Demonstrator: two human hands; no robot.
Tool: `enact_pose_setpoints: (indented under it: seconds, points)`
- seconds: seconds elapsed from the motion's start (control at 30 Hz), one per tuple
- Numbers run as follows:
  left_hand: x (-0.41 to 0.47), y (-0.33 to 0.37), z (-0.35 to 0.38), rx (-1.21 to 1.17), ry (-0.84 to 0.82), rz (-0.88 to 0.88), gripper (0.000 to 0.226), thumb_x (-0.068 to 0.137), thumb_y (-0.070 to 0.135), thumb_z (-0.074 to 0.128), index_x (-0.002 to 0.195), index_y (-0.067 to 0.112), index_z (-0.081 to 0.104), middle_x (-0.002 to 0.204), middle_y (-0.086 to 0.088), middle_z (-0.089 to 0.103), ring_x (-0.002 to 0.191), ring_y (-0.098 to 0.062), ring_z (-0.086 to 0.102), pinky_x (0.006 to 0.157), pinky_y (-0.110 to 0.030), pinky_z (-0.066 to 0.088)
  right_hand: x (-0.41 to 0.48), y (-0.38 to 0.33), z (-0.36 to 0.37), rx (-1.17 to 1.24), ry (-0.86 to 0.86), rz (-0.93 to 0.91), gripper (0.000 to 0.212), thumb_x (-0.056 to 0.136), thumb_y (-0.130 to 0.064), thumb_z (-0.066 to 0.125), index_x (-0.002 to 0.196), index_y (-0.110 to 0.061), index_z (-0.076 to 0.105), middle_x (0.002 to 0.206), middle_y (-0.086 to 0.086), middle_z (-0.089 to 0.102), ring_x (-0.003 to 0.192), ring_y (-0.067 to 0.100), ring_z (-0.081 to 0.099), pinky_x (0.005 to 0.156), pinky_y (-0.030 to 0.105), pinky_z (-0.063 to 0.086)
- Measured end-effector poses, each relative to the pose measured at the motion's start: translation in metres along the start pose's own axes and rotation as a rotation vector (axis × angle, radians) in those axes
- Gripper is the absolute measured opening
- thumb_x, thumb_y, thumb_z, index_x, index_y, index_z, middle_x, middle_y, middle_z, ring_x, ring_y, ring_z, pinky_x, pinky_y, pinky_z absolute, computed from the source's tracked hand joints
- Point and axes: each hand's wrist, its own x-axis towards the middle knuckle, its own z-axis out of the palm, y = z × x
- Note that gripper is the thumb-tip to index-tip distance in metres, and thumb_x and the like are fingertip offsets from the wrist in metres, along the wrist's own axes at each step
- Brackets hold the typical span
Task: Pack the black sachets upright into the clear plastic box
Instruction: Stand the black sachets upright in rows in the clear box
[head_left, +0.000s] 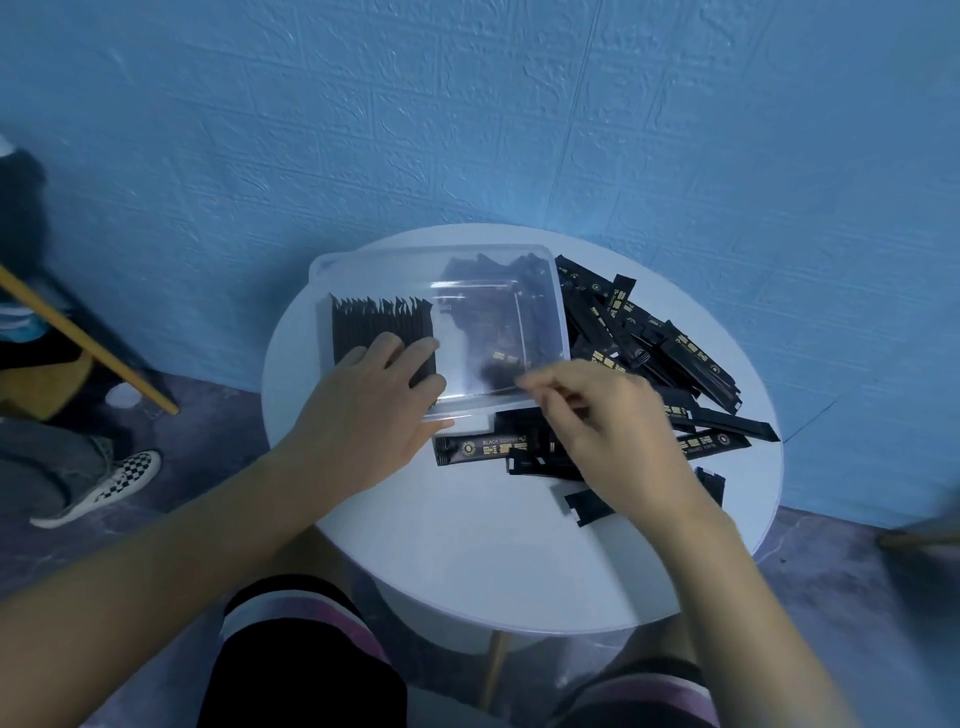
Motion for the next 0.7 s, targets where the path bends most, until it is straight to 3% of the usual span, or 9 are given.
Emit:
enact_pose_setpoints:
  seconds: [0.13, 0.23, 0.33, 0.43, 0.57, 0.7]
  points:
    - [0.001, 0.0, 0.0, -0.006, -0.014, -0.001, 0.04, 0.094, 0.05, 0.054, 0.106, 0.014, 0.069, 0.139, -0.01, 0.055, 0.105, -0.033, 0.052, 0.076, -0.044, 0.05, -0.039, 0.034, -0.025, -0.222, -0.043, 0.046, 0.027, 0.094, -0.013, 0.063, 0.11, -0.031, 0.073, 0.107, -0.02, 0.07, 0.101, 0.01, 0.062, 0.083, 0.031, 0.049]
    - [0.002, 0.0, -0.001, -0.009, -0.018, -0.004, 0.041, 0.093, 0.048, 0.055, 0.108, 0.012, 0.07, 0.14, -0.012, 0.055, 0.106, -0.035, 0.053, 0.076, -0.045, 0.051, -0.064, 0.051, -0.037, -0.294, -0.082, 0.083, 0.037, 0.086, -0.013, 0.056, 0.114, -0.031, 0.073, 0.112, -0.017, 0.067, 0.108, 0.012, 0.055, 0.087, 0.029, 0.045]
    - [0.001, 0.002, -0.002, -0.018, -0.014, -0.002, 0.042, 0.093, 0.047, 0.055, 0.108, 0.011, 0.071, 0.139, -0.014, 0.056, 0.105, -0.036, 0.053, 0.075, -0.045, 0.052, -0.083, 0.063, -0.045, -0.334, -0.066, 0.117, 0.04, 0.082, -0.015, 0.055, 0.116, -0.029, 0.072, 0.116, -0.014, 0.065, 0.11, 0.015, 0.053, 0.091, 0.029, 0.042]
    - [0.001, 0.003, -0.004, -0.026, -0.009, 0.005, 0.043, 0.092, 0.047, 0.055, 0.108, 0.01, 0.071, 0.138, -0.014, 0.057, 0.106, -0.036, 0.054, 0.075, -0.045, 0.053, -0.099, 0.078, -0.051, -0.364, -0.003, 0.211, 0.046, 0.082, 0.003, 0.063, 0.118, -0.026, 0.071, 0.118, -0.014, 0.062, 0.109, 0.021, 0.053, 0.089, 0.03, 0.04]
    - [0.002, 0.006, -0.005, -0.036, -0.006, 0.016, 0.046, 0.093, 0.047, 0.05, 0.109, 0.01, 0.072, 0.139, -0.014, 0.057, 0.107, -0.035, 0.054, 0.077, -0.046, 0.054, -0.111, 0.086, -0.045, -0.364, -0.022, 0.246, 0.059, 0.078, 0.015, 0.053, 0.12, -0.024, 0.069, 0.124, -0.008, 0.06, 0.111, 0.022, 0.053, 0.083, 0.032, 0.042]
    - [0.003, 0.009, -0.006, -0.042, -0.005, 0.018, 0.046, 0.093, 0.047, 0.048, 0.109, 0.01, 0.072, 0.139, -0.013, 0.057, 0.105, -0.035, 0.054, 0.076, -0.045, 0.053, -0.107, 0.076, -0.03, -0.303, -0.007, 0.189, 0.052, 0.082, 0.01, 0.061, 0.121, -0.022, 0.071, 0.123, -0.007, 0.062, 0.11, 0.014, 0.052, 0.082, 0.019, 0.037]
